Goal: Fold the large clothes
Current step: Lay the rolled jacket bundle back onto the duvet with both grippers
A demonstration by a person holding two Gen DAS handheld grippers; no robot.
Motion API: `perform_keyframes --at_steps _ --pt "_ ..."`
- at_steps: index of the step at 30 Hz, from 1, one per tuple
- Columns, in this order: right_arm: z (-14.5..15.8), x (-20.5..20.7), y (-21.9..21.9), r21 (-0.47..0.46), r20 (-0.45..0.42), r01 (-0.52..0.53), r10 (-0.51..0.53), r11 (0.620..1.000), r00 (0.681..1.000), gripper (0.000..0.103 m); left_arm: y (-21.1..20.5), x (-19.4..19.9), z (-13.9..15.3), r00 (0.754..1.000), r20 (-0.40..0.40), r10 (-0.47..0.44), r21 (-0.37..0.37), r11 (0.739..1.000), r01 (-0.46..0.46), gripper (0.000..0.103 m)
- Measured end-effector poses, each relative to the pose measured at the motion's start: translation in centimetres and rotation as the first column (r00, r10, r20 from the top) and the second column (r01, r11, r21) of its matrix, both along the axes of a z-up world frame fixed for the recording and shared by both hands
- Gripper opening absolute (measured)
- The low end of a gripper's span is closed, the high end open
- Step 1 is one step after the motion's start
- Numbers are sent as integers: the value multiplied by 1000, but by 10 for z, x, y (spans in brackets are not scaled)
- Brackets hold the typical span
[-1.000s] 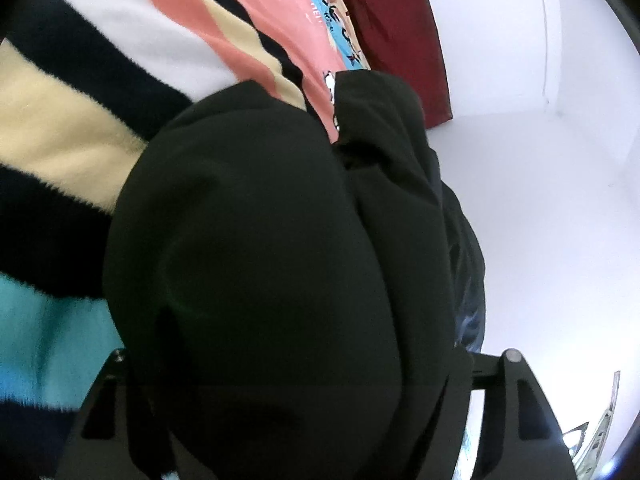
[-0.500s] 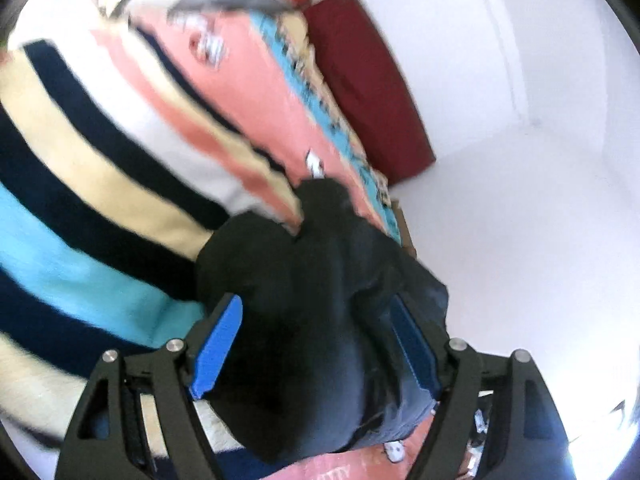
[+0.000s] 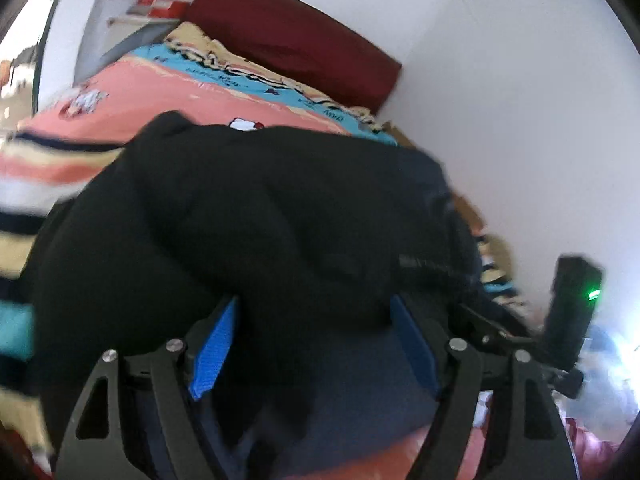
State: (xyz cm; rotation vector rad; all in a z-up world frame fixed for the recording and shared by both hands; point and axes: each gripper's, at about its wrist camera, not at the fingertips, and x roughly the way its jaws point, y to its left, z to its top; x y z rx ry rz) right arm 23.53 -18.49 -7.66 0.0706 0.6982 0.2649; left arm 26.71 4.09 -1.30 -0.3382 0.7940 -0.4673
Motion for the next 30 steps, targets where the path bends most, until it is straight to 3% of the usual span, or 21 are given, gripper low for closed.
perform_keyframes --at_steps 4,8,15,19,21,23,25,30 --pt "-5 55 -1 -18 -24 33 -34 999 999 102 -29 65 -13 999 -31 36 107 994 -33 82" --pt "-11 86 -27 4 -77 50 -50 999 996 102 -32 102 -22 994 -63 86 164 984 -75 83" --pt "-26 65 -109 13 -82 127 -126 992 989 101 6 83 -21 988 -57 141 172 977 -129 83" --pt "-32 59 -156 -14 -137 226 -226 974 964 96 41 79 -15 963 -86 255 222 947 -231 83" --pt "-31 55 -181 -23 -164 306 -305 952 938 98 49 74 -4 959 -65 276 222 941 -256 82" --pt "-21 45 -194 7 -151 332 -327 943 933 98 48 66 11 965 -12 262 215 943 -253 83" --pt "-5 36 -189 19 -104 321 -318 947 942 98 39 60 22 971 32 237 214 947 -238 83" --pt "24 29 -123 -12 1 163 -163 986 987 100 -8 64 30 987 69 143 233 960 -155 83"
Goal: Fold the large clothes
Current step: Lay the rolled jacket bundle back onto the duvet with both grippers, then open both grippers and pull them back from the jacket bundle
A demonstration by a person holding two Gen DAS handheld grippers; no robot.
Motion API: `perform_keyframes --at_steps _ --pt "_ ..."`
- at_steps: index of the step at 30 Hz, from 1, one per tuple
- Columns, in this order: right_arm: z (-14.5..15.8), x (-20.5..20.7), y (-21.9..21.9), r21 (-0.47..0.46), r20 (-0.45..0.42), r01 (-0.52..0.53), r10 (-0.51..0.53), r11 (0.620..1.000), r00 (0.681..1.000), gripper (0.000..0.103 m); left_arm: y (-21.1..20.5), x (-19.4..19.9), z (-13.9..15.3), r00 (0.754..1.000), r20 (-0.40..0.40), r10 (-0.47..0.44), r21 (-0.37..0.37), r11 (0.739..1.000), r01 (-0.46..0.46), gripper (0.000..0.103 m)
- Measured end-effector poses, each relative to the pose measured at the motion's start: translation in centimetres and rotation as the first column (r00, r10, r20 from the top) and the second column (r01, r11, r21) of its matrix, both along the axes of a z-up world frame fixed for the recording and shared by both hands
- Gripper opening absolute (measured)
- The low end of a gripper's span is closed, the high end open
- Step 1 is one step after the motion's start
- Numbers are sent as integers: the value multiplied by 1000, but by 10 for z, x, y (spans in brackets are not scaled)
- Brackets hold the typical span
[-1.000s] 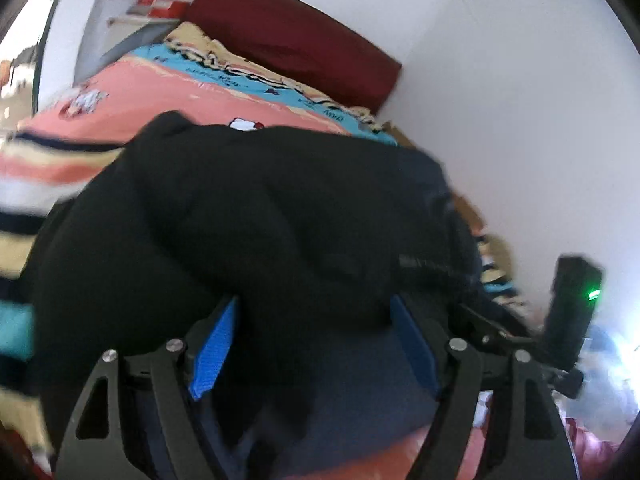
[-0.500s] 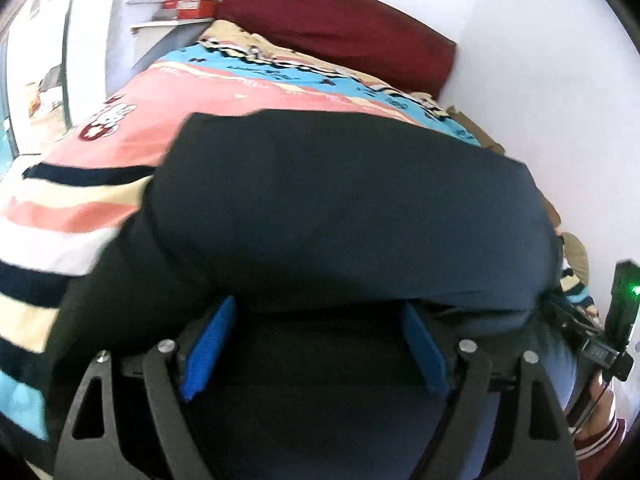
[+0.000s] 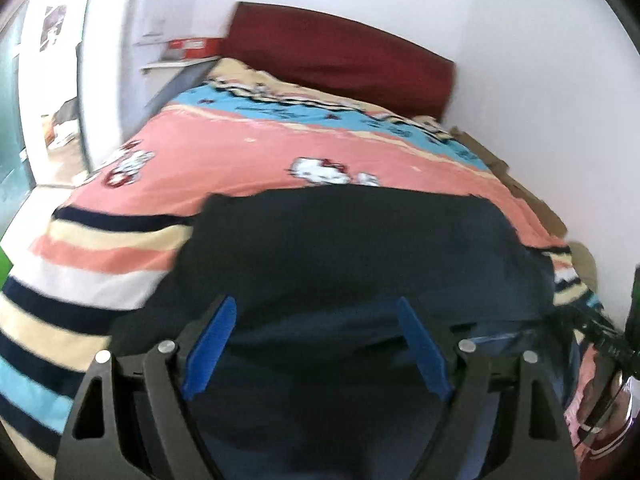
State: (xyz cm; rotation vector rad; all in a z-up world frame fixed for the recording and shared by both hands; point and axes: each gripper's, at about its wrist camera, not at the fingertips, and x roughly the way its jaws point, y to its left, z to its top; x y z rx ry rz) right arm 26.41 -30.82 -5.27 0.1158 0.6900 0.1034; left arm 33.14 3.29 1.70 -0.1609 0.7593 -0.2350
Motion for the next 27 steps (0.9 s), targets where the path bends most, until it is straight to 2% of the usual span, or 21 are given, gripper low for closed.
perform_keyframes --at_steps 2,5,7,9,15,20,27 --pt "-5 7 24 0 -2 -68 68 998 998 101 -18 8 -6 1000 -24 -8 49 999 9 83" --pt "-34 26 35 -24 -81 -74 71 997 994 101 -27 23 -29 997 -81 8 110 994 1 87" --pt "-44 27 24 -5 -89 -53 52 999 995 101 -14 27 -38 995 -86 40 119 992 -30 92" --pt "-44 22 16 8 -94 -39 40 999 995 101 4 27 -44 993 -94 77 125 990 -65 92" --pt "-29 -4 11 -74 -76 -12 6 997 997 101 48 12 -49 978 -103 184 199 967 -161 92" --pt "-19 -43 19 -116 -46 -2 -3 993 999 102 54 -37 -28 980 -57 192 166 970 -180 92" --pt "-8 -106 38 -115 -33 18 -21 993 999 102 28 -113 -18 995 -67 73 96 993 -66 92"
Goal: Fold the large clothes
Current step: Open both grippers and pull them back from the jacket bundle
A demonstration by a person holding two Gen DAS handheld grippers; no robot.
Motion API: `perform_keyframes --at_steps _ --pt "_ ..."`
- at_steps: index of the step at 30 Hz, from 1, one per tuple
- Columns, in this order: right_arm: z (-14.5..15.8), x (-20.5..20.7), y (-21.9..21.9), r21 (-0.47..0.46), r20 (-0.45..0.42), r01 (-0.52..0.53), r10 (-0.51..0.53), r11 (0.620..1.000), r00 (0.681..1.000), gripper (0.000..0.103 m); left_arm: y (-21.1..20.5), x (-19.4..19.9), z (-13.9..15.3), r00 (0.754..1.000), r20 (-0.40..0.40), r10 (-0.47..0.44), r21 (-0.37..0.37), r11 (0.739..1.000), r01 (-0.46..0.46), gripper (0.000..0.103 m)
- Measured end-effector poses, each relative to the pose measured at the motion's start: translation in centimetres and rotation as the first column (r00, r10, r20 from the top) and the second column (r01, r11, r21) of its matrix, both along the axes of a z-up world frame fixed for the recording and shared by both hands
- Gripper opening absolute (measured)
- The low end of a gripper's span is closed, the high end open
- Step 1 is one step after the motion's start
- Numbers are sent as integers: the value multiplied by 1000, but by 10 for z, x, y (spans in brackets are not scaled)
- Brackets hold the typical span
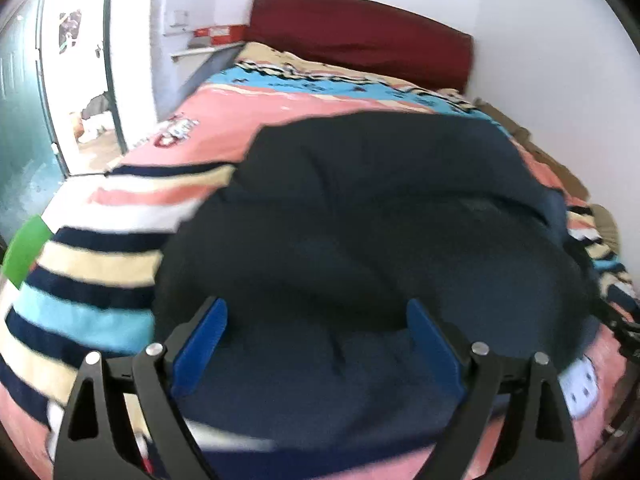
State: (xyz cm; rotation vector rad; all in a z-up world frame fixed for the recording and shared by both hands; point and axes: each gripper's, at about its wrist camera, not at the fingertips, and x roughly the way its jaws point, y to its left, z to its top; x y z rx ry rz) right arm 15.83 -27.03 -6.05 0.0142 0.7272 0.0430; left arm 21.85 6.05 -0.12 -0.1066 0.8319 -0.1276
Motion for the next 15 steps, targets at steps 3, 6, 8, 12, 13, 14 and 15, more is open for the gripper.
perform_keyframes --at_steps 3,6,8,12,13,14,15 --pt "-1 -29 9 -2 10 11 -11 1000 1000 102 -9 -32 0 1000 8 -26 -27 999 26 92" --pt "-3 -54 19 -2 17 5 -5 1000 1000 102 -15 -65 3 999 40 -18 -21 1000 19 92" --pt "-4 -68 26 -12 27 -11 11 1000 1000 102 -18 -88 5 998 63 13 23 1000 -15 92" --pt "-5 -95 40 -1 43 -36 36 999 998 102 -24 -127 12 993 117 33 82 996 -43 92" --pt "-5 -101 44 1 45 -42 42 999 998 102 -24 -133 13 992 124 34 86 995 -45 92" --pt "-7 -107 48 -1 49 -51 51 999 998 102 -24 -141 15 990 136 40 90 995 -52 92" --pt "-7 -111 51 -4 52 -56 56 998 997 102 -25 -150 17 988 149 47 87 994 -60 92"
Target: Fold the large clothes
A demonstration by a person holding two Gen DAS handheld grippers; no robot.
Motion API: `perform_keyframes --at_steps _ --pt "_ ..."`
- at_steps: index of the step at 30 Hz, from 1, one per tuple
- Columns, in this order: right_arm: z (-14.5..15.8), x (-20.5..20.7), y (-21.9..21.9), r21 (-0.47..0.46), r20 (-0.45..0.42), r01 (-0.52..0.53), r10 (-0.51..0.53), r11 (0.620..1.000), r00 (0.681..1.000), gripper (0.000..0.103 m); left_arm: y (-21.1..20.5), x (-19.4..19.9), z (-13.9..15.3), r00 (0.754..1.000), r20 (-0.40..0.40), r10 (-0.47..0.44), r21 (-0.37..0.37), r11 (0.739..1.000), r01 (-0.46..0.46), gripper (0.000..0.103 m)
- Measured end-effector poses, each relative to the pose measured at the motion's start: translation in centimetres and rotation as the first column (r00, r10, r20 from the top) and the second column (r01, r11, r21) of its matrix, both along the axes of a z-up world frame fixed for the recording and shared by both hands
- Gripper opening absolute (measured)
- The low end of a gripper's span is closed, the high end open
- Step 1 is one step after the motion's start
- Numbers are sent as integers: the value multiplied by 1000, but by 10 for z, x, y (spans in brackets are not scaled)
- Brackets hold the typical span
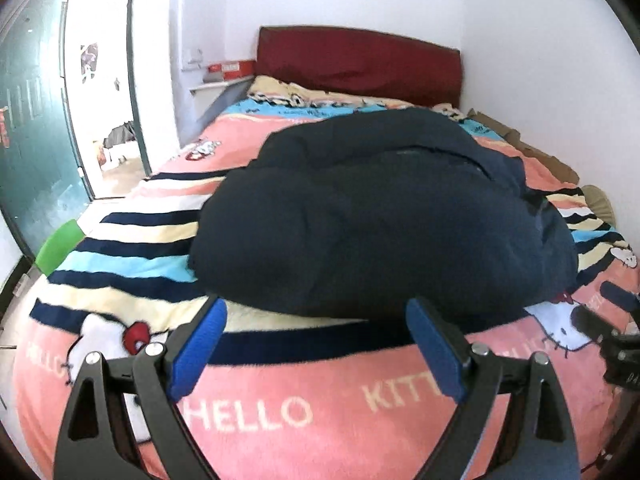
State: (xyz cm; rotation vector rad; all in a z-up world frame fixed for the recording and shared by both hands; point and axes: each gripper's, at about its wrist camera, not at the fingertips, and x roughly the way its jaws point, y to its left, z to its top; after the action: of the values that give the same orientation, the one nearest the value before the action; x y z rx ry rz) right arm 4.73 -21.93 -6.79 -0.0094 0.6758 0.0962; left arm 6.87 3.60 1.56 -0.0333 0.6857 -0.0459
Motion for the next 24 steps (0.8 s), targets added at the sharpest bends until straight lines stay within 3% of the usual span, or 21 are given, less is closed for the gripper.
perform_keyframes --at_steps 10,16,20,24 --pt "0 -32 25 -68 59 -43 47 997 997 102 -5 -33 7 997 59 -50 -51 997 53 92" --pt "1 -37 28 -73 77 -48 53 996 996 102 -16 -35 4 996 20 -91 -10 996 91 92" --pt "-2 -38 26 -71 77 -46 52 996 996 102 -22 -39 2 998 26 -53 56 997 51 92" --pt "-5 -37 23 -64 74 -41 46 997 996 102 -27 -38 2 998 21 -61 54 997 59 92"
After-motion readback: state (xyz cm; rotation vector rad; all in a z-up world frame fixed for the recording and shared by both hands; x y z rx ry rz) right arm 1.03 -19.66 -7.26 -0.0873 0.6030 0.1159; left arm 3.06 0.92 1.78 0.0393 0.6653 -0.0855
